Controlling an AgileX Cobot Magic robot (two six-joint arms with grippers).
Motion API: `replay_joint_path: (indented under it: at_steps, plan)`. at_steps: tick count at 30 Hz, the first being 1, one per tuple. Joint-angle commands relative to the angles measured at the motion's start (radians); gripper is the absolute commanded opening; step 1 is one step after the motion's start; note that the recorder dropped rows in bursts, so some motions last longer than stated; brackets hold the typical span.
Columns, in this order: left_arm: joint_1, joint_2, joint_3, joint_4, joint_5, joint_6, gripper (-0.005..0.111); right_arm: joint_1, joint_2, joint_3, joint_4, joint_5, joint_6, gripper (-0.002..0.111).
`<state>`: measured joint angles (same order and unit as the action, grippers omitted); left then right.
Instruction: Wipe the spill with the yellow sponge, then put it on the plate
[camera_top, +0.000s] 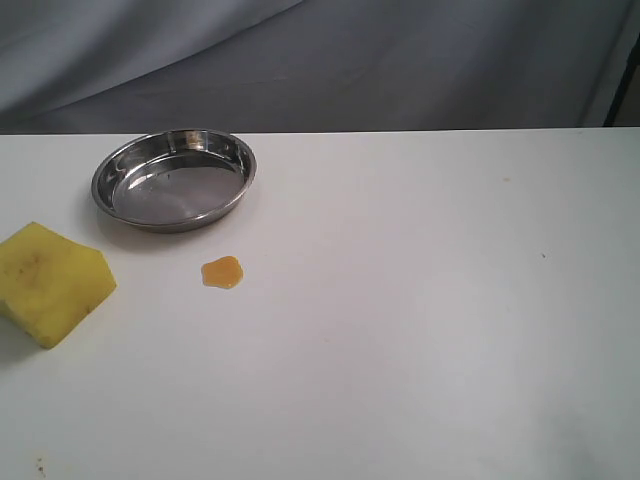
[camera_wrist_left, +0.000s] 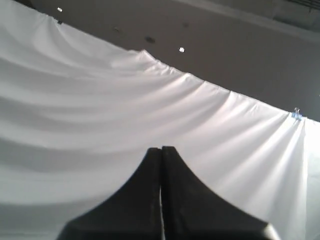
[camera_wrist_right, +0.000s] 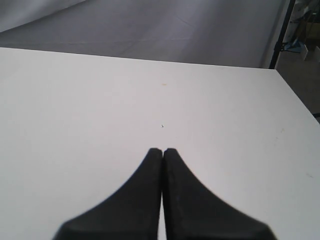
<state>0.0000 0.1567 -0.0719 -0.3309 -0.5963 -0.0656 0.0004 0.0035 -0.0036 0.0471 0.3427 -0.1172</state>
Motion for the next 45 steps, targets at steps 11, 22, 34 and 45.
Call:
replay_joint_path:
  at_steps: [11, 22, 34, 45]
  plan:
    - [0.000, 0.437, -0.340, 0.049, 0.330, 0.411, 0.000, 0.001, -0.004, 0.004, 0.004, -0.001, -0.002, 0.000]
    - [0.000, 0.847, -0.853, 0.572, 1.360, 0.126, 0.000, 0.001, -0.004, 0.004, 0.004, -0.001, -0.002, 0.000]
    - [0.000, 0.849, -0.718, 0.602, 1.328, 0.231, 0.000, 0.001, -0.004, 0.004, 0.004, -0.001, -0.002, 0.000]
    - [0.000, 0.849, -0.596, 0.646, 1.011, 0.224, 0.000, 0.001, -0.004, 0.004, 0.004, -0.001, -0.002, 0.000]
